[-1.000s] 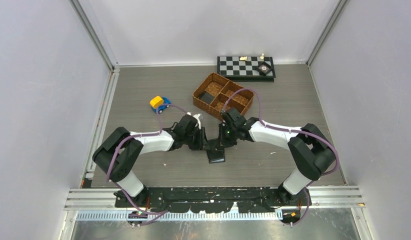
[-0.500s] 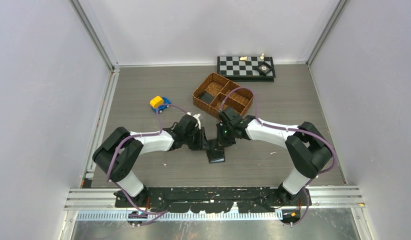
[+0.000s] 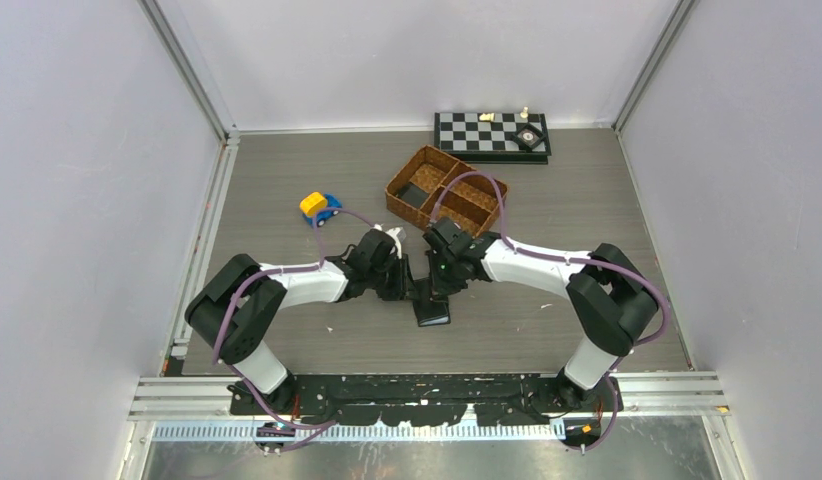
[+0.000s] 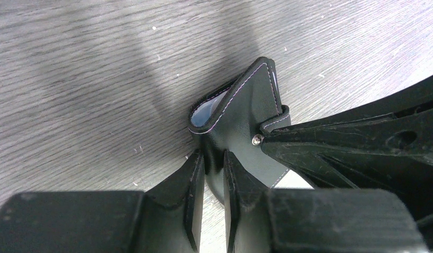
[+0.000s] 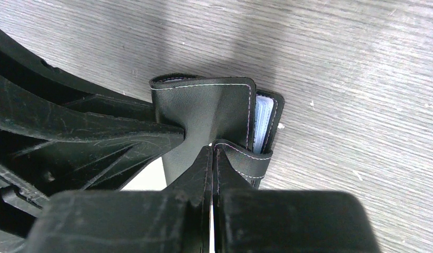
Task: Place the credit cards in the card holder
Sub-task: Close the card holder at the center of the board.
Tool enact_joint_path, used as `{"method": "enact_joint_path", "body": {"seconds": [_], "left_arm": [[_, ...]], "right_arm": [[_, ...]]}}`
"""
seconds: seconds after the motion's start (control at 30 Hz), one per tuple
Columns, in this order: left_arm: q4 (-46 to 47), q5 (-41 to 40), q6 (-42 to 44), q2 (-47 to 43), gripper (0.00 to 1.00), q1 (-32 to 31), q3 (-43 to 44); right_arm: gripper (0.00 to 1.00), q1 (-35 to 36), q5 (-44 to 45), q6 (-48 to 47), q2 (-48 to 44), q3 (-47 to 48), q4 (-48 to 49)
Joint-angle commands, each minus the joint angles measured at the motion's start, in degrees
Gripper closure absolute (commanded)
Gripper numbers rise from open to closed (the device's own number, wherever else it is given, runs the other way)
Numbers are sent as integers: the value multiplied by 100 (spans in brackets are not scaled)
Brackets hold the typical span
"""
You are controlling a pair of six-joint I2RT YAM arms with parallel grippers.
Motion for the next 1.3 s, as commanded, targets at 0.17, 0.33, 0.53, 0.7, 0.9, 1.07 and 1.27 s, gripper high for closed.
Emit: {"method": "enact_joint_path", "body": {"seconds": [0.17,0.33,0.53,0.7,0.9,1.07,1.27], "left_arm": [[-299,-270,211,199,87,-124,-41],[-298,-270,201,195,88,-133,-43],[-164,-252,193,206,90,-141,-34],[-135,-253,177,211,91,-159,-34],[-128,-252,166,210,91,-185,-30],[-112,-252,150,218,92,-185,-34],[-101,-252,140,208,92,-202,-43]], "right_arm": [[99,409,151,243,460,211,252],[99,479,253,259,526,291,211],[99,567,290,249,665,442,112],[100,659,290,249,790,579,71],[99,717,471,320,914,612,47],[100,804,560,433,936,551,-6],[100,970,660,535,1103,636,-75]]}}
